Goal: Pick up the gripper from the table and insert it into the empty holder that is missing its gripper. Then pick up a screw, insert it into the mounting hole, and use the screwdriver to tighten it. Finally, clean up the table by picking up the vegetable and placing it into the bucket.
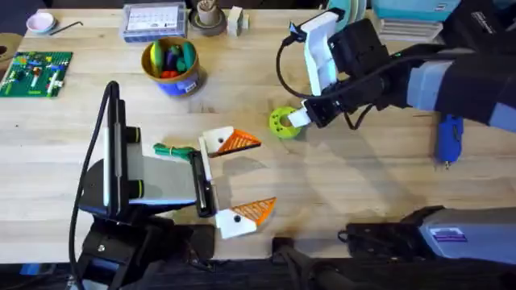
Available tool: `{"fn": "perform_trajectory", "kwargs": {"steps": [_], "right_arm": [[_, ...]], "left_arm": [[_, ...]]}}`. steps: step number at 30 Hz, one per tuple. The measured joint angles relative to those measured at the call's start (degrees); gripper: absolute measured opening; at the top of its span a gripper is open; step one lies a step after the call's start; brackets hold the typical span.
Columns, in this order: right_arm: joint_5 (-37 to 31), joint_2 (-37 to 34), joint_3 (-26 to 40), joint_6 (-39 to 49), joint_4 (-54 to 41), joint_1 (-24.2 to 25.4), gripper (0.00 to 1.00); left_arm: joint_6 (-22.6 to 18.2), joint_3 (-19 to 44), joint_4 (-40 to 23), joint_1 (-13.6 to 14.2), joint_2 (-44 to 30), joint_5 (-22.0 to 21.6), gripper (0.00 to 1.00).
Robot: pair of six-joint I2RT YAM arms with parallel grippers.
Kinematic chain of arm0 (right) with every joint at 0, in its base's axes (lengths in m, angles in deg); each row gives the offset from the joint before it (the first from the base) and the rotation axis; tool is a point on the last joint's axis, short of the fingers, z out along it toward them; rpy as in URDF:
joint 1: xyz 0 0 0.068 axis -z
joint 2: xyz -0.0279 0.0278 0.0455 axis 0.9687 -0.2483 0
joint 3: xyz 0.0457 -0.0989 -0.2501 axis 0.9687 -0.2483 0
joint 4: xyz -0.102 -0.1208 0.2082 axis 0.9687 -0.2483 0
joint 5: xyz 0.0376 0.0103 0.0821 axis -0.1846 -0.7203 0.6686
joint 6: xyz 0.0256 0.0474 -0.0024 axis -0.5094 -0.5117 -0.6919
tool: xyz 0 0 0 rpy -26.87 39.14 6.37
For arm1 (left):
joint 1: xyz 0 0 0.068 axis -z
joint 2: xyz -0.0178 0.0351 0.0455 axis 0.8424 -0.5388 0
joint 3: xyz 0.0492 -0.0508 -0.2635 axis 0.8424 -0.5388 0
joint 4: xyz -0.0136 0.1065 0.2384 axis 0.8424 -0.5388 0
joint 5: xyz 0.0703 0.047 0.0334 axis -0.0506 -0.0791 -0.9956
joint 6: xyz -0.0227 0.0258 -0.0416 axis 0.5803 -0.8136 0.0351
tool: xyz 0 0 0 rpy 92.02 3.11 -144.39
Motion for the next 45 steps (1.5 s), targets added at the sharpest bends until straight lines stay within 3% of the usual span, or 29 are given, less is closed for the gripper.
{"fn": "perform_trajectory", "kwargs": {"steps": [16,26,45], "right_arm": [[-4.04,0.00,0.04,-0.43,0.03,-3.48,0.381],[-4.96,0.00,0.04,-0.44,0.18,-3.48,0.237],[-4.52,0.00,0.04,-0.44,0.17,-4.09,0.247]], "left_arm": [[0.00,0.00,-0.02,0.00,0.00,0.00,0.993],[0.00,0.00,-0.02,0.00,0.01,0.00,0.993],[0.00,0.00,-0.02,0.00,0.01,0.00,0.993]]}}
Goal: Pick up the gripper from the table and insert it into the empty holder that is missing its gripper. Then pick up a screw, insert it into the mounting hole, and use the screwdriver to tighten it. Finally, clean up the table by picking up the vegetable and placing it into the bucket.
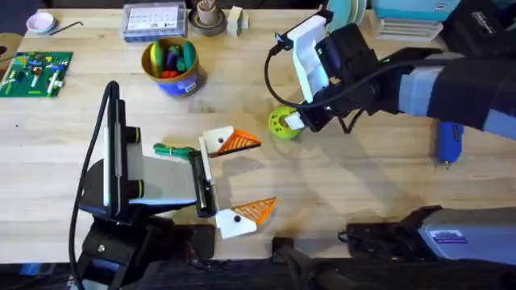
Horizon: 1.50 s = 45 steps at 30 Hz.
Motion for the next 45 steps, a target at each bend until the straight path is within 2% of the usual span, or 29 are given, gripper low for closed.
{"fn": "perform_trajectory", "kwargs": {"steps": [16,17,22,25,32,45], "right_arm": [[-0.05,-0.74,0.10,0.00,0.21,-0.20,0.191],[-0.15,-1.20,0.45,0.00,0.40,-0.20,0.144],[-0.20,-1.25,0.48,0.00,0.45,-0.20,0.083],[-0.17,-1.24,0.48,0.01,0.47,-0.20,0.010],[-0.17,-0.93,1.13,0.00,-1.16,-0.20,0.007],[-0.17,6.14,2.81,0.00,-5.08,-0.20,0.006]], "left_arm": [[0.00,0.00,0.00,0.00,-0.01,0.00,0.993],[0.00,0.00,0.00,0.00,-0.01,0.00,0.993],[0.00,0.00,0.00,0.00,-0.01,0.00,0.993],[0.00,0.00,0.00,0.00,-0.01,0.00,0.993],[0.00,0.00,0.00,0.00,-0.01,0.00,0.993],[0.00,0.00,-0.13,0.00,-0.01,0.15,0.993]]}}
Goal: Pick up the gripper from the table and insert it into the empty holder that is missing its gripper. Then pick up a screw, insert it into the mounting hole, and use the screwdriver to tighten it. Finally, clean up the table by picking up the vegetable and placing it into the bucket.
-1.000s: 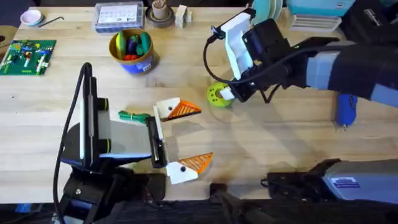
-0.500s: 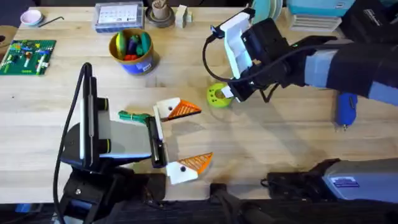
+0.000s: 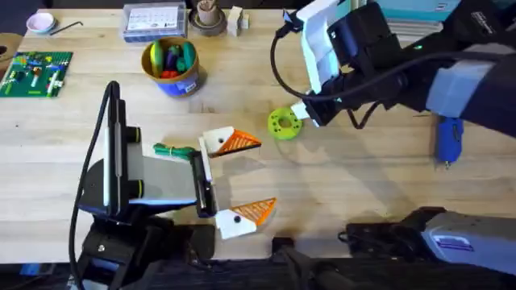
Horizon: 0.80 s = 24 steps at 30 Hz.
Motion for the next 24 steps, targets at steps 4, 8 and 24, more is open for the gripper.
{"fn": "perform_trajectory", "kwargs": {"steps": [4,8,24], "right_arm": [[0.03,3.07,1.78,0.00,-2.47,0.00,0.006],[1.32,6.71,7.39,-0.55,-6.12,-0.12,0.006],[4.06,1.81,29.40,-4.33,-18.52,-21.85,0.006]], "left_arm": [[0.00,0.00,0.00,0.00,0.02,0.09,0.993],[0.00,0.00,0.00,0.00,0.00,0.11,0.993],[0.00,0.00,-0.07,0.00,0.00,0.50,0.993]]}}
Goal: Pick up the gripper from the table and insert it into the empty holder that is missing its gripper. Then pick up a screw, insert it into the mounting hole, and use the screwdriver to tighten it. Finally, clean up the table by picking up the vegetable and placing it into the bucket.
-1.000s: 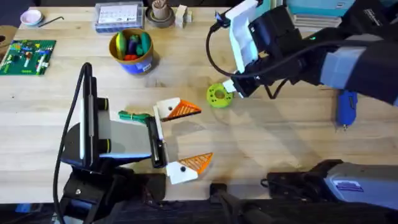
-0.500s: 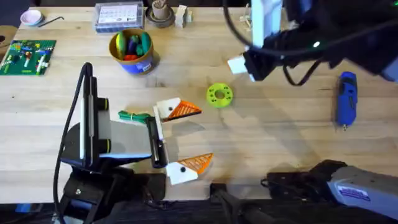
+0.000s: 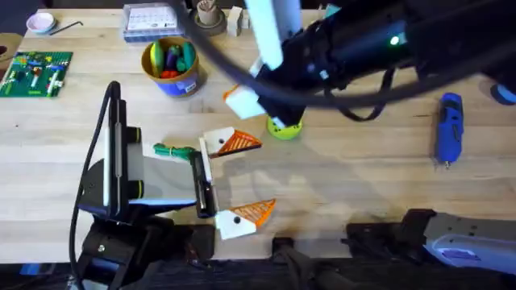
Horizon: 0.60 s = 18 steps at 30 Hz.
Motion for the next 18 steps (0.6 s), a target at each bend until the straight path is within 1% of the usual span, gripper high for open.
{"fn": "perform_trajectory", "kwargs": {"steps": [4,8,13,18], "right_arm": [[0.98,-0.68,0.00,0.00,0.81,-3.91,0.006],[1.52,-2.22,0.00,-0.20,0.79,-6.58,0.006],[1.82,-5.40,0.00,-0.42,0.36,-7.94,0.006],[1.80,-5.75,0.02,-0.44,-0.59,-7.94,0.006]], "left_arm": [[0.00,0.00,0.00,0.00,0.00,-0.02,0.993],[0.00,0.00,0.00,0.00,0.02,0.00,0.993],[0.00,0.00,0.00,0.00,0.00,0.00,0.993],[0.06,0.00,-0.07,0.00,0.00,0.06,0.993]]}}
